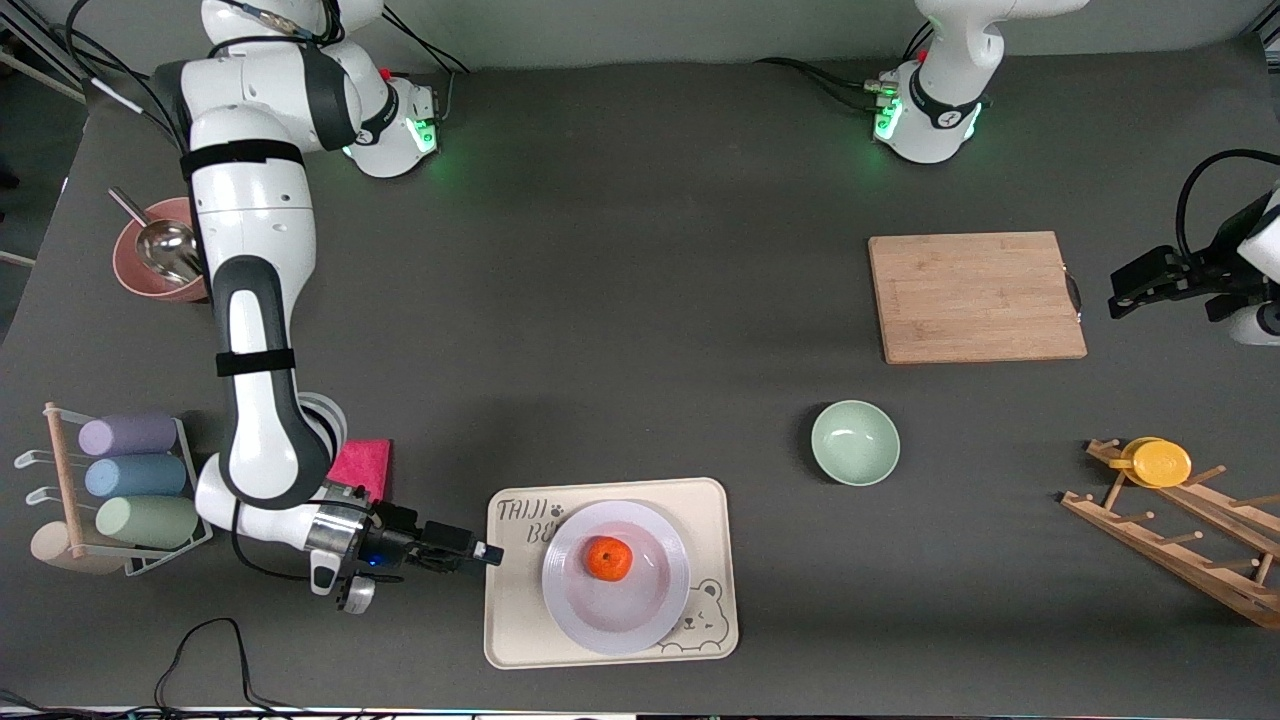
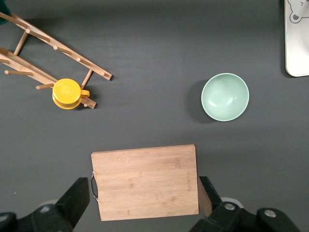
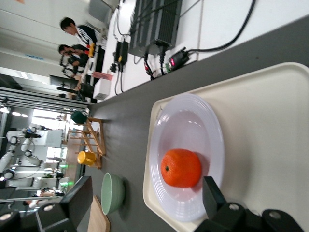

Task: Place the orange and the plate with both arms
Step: 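Open the right gripper and withdraw it from the plate rim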

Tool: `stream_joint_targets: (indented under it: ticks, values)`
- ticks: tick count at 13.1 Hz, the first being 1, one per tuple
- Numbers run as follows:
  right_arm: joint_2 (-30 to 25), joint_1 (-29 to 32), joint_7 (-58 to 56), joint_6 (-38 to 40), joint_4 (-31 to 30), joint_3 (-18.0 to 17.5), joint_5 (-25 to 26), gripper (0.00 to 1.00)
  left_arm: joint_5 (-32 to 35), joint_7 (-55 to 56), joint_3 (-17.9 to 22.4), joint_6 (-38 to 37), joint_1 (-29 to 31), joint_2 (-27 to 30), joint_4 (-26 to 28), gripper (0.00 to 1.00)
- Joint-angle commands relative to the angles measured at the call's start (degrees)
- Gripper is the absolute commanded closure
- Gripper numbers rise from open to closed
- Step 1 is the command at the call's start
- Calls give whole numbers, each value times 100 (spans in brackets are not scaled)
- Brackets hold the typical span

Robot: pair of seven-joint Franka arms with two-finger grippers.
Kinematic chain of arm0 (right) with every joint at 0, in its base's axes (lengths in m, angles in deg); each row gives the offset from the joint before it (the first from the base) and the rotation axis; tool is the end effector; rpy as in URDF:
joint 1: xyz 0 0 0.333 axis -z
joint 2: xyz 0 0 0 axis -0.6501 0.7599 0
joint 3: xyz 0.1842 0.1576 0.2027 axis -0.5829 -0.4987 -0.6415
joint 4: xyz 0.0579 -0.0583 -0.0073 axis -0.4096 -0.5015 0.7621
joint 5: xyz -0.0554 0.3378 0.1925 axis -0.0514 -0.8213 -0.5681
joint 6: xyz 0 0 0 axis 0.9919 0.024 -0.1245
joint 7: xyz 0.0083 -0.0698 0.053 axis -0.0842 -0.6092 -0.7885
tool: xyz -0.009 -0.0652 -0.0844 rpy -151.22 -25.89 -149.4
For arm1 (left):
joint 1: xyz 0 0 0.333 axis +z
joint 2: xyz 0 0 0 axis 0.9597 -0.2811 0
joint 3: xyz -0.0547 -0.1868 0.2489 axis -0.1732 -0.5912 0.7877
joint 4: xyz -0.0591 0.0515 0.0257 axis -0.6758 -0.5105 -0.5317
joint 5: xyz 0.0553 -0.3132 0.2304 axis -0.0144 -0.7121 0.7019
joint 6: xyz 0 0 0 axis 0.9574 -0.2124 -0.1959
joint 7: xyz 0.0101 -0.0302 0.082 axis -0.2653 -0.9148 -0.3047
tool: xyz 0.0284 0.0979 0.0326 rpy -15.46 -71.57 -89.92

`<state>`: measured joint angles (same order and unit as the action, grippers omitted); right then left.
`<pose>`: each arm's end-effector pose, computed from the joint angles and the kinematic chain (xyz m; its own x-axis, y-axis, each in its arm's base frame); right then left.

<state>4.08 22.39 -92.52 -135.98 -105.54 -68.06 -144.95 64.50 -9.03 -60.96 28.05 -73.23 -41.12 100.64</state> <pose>0.7627 0.1550 0.2403 0.9659 -0.1514 0.2101 0.1024 -0.5216 -0.8470 0.5741 -0.0078 0.6120 0.9985 -0.0539 0.0104 -0.0539 -0.9985 -0.0035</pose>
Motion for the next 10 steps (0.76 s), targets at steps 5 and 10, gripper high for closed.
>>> stream_joint_targets:
  ticks: [5, 10]
  values:
    - [-1451, -153, 1522, 7, -1092, 162, 2961, 0, -43, -66, -11, 60, 8, 81, 87, 0]
    - [-2909, -276, 2227, 121, -2171, 162, 5687, 0, -43, -66, -11, 60, 8, 81, 87, 0]
